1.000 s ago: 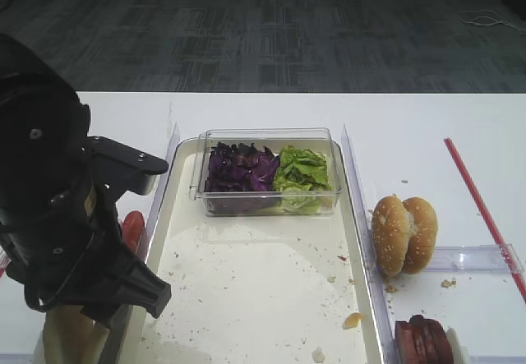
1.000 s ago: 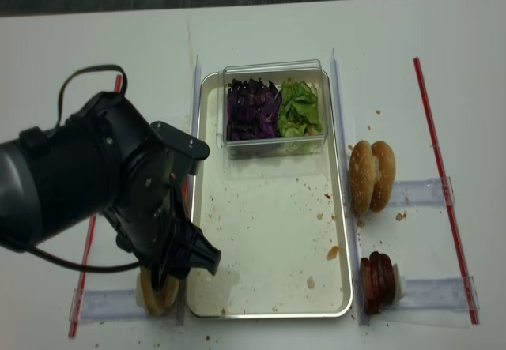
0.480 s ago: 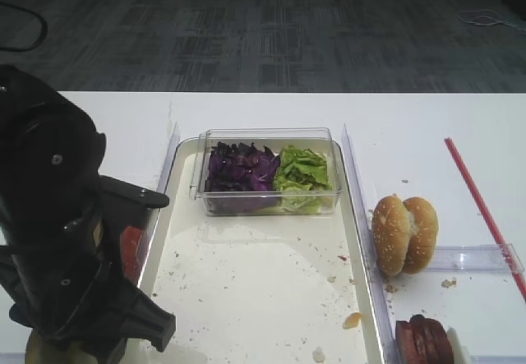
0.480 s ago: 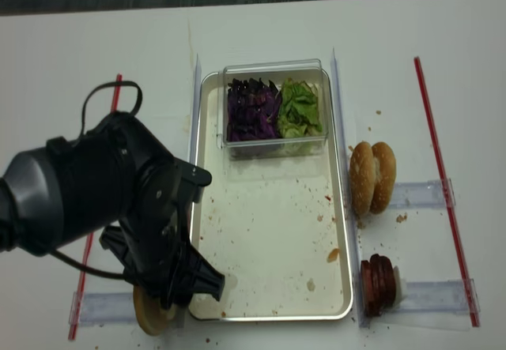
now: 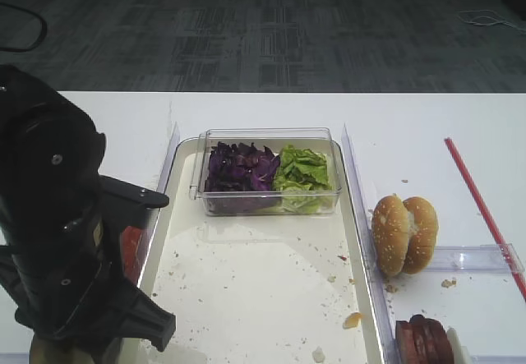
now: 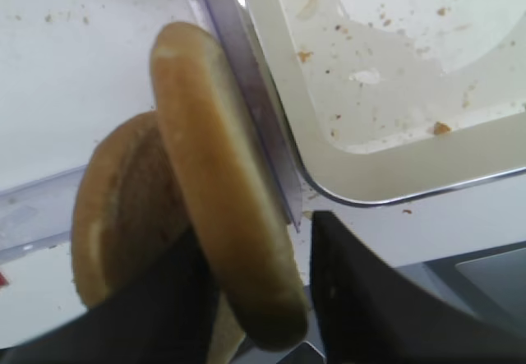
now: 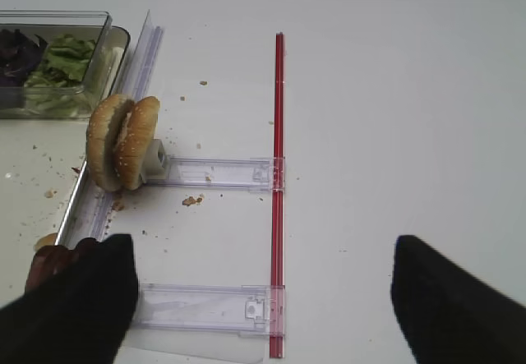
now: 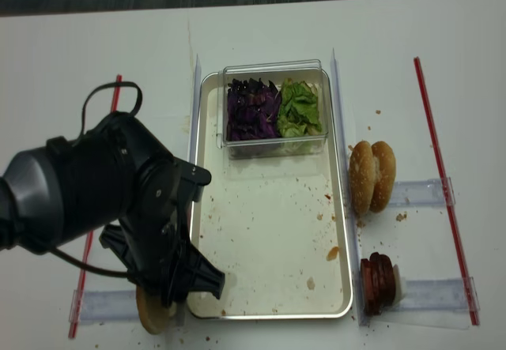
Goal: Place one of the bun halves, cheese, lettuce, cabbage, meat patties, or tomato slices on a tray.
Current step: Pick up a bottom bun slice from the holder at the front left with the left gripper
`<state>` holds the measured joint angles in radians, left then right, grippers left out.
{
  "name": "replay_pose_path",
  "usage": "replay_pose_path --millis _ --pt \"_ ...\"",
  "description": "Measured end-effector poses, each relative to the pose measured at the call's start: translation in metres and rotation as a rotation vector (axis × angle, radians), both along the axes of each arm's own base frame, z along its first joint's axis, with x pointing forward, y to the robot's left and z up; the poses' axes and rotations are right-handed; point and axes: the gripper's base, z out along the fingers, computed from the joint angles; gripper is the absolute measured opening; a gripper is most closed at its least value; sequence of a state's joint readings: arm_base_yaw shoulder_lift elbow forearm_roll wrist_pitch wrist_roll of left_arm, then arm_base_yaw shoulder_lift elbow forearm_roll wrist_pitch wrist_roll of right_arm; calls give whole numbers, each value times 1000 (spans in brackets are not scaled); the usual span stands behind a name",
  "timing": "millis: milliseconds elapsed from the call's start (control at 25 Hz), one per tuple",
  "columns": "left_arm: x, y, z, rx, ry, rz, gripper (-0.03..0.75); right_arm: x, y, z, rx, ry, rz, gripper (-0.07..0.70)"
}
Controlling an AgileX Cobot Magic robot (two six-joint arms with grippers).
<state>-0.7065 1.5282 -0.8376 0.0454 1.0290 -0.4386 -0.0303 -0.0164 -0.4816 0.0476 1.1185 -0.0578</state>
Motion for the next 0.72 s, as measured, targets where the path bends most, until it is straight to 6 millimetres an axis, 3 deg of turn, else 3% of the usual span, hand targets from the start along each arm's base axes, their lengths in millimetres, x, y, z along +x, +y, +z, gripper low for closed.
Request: replay_pose_path --millis 320,720 --pt "1 0 0 -5 -8 -1 104 0 0 0 0 0 0 652" --pt "-1 1 9 -42 -51 0 90 0 0 0 -1 0 1 652"
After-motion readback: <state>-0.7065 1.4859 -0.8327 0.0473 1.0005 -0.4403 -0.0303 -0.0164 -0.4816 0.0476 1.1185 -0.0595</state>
